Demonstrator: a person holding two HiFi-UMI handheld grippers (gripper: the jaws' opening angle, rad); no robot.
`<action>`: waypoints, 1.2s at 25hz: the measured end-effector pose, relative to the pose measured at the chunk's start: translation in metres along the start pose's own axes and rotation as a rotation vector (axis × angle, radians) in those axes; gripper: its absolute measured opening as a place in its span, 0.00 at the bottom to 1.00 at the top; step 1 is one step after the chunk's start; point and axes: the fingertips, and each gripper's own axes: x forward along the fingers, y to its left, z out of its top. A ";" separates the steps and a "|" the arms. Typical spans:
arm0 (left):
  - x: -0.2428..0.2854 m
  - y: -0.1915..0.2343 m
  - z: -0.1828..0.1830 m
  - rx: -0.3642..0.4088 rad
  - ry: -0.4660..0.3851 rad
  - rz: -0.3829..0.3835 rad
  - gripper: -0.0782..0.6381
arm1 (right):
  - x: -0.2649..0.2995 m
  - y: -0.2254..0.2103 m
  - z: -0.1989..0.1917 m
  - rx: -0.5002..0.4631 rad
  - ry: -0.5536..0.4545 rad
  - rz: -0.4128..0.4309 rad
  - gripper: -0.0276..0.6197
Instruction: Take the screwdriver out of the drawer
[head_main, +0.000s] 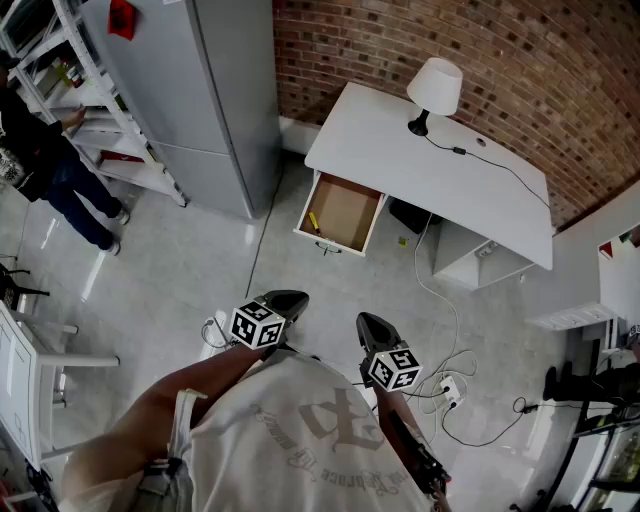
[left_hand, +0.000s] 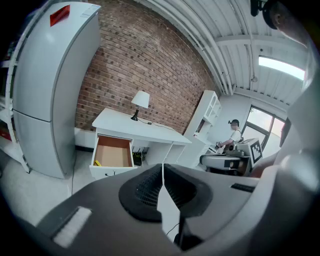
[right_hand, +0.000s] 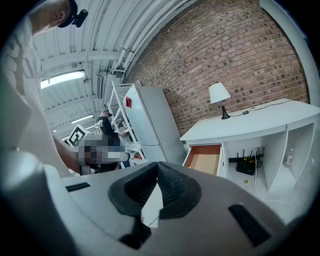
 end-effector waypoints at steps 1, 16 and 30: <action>0.001 -0.002 0.001 0.005 0.000 -0.003 0.13 | -0.002 -0.001 0.000 0.002 -0.001 -0.002 0.05; 0.007 -0.001 0.009 0.012 -0.017 0.014 0.13 | -0.001 -0.008 0.000 -0.009 0.012 -0.017 0.05; -0.010 0.017 0.012 -0.025 -0.053 0.082 0.13 | 0.017 -0.003 0.006 -0.021 0.021 0.035 0.05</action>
